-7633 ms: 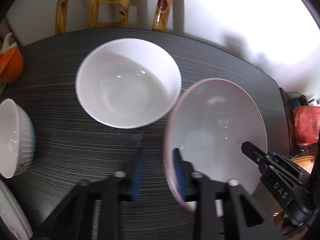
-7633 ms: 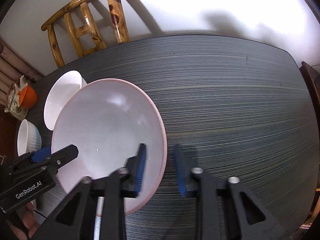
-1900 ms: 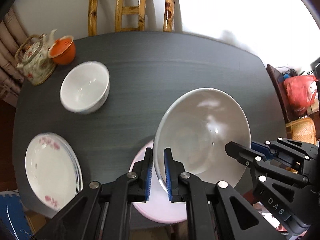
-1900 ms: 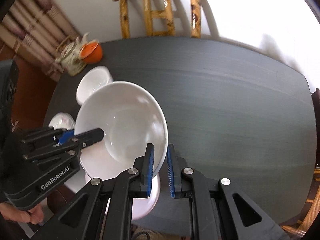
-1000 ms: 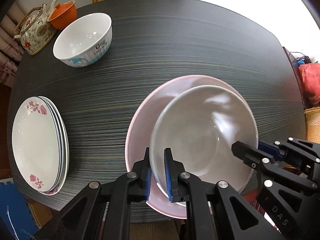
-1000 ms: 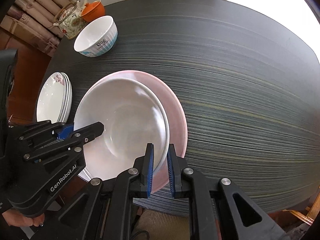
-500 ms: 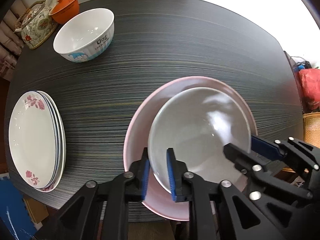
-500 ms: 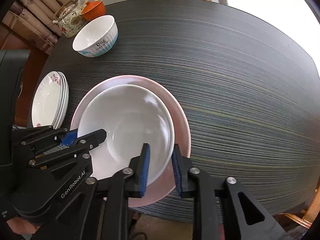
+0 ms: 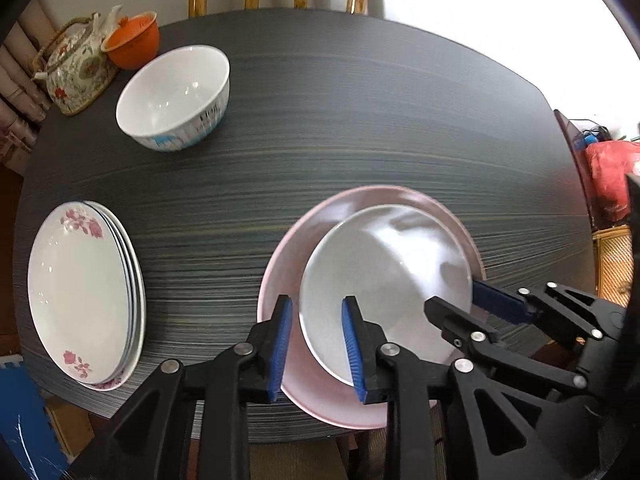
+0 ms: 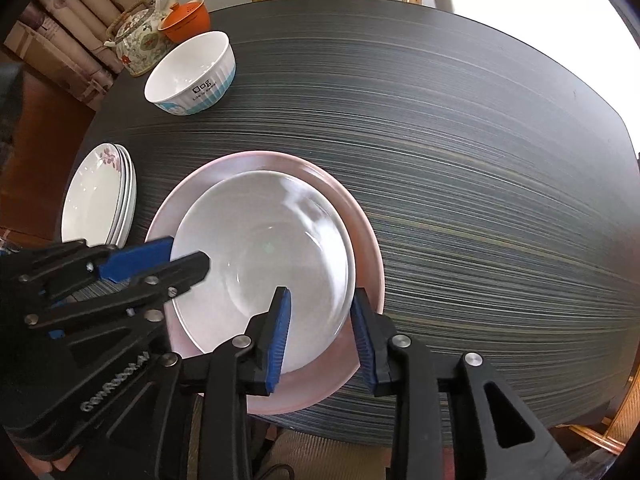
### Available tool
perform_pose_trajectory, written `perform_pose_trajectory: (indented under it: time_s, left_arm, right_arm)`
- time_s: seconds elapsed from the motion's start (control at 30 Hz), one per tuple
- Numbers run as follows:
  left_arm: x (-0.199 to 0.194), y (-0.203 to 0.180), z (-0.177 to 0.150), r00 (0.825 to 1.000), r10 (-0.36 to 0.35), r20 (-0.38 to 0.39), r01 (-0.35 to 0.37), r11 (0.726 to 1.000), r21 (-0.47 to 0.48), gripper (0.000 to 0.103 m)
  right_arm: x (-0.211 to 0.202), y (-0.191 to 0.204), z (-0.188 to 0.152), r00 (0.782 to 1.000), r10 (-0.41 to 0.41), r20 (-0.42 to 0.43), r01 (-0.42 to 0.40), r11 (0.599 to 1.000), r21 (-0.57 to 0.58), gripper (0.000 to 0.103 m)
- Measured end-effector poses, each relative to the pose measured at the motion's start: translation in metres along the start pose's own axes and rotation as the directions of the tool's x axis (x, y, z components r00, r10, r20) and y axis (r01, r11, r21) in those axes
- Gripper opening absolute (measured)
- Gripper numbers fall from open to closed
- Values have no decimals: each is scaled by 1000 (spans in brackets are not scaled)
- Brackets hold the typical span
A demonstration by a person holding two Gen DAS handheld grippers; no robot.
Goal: Organize plates and bowls
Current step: 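Grasp the rim of another white bowl with the left tool while the right tool grasps it too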
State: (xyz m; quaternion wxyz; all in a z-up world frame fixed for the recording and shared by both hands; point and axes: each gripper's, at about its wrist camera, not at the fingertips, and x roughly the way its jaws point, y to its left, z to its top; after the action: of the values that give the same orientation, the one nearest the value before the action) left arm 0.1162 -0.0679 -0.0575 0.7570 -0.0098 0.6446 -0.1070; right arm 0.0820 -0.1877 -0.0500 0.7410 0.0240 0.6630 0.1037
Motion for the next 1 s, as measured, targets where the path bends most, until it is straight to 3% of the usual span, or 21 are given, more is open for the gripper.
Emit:
perform_pose_trajectory:
  time_s: [0.2,0.37,0.53,0.77,1.0]
  left_arm:
    - [-19,5,-1,999,-8,48,8,1000,2,31]
    - [-33,21,1,995,-23,93,24,1000,-11,31]
    - [-52,44,3,988,-15,154,24,998,-56,31]
    - [-71,87,12,971,-4,237,41,988,-151,32]
    - [-67,136,29,971,27,239,35,967,-251,32]
  right_arm:
    - [-5,-1,-1,1000,-2,8,2,1000,2,29]
    - [-13,2,-1,1000,7,23,-7,1000,-6,36]
    - [-25,2,1,998,-32,57,33,999,-23,40]
    - [-44,-1,14,994,-5,108,4,1000,6,41]
    - [-45,21,42,989,76,125,-78,997,8,41]
